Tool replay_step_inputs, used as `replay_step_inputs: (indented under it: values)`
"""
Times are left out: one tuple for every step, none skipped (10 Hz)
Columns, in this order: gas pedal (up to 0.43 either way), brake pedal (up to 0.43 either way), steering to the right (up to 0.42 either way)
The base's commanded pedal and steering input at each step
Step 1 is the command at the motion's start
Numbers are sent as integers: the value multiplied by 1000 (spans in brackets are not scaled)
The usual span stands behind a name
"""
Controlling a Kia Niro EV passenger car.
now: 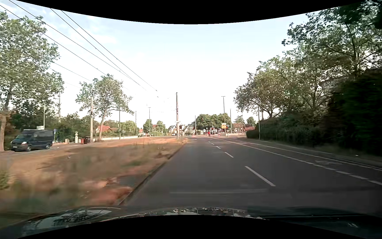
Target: Follow the waypoints while adhering to traffic rules and regulations
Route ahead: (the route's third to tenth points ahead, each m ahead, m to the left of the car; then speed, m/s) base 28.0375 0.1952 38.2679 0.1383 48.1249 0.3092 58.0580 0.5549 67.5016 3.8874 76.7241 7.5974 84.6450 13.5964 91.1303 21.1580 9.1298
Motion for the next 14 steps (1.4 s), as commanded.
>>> replay_step_inputs:
  values:
    - [28, 0, 2]
    - [28, 0, 1]
    - [28, 0, 1]
    - [28, 0, 0]
    - [28, 0, -1]
    - [28, 0, -1]
    - [28, 0, -1]
    - [28, 0, -1]
    - [28, 0, -1]
    - [28, 0, -2]
    - [28, 0, -1]
    - [28, 0, -1]
    - [28, 0, -1]
    - [28, 0, -1]
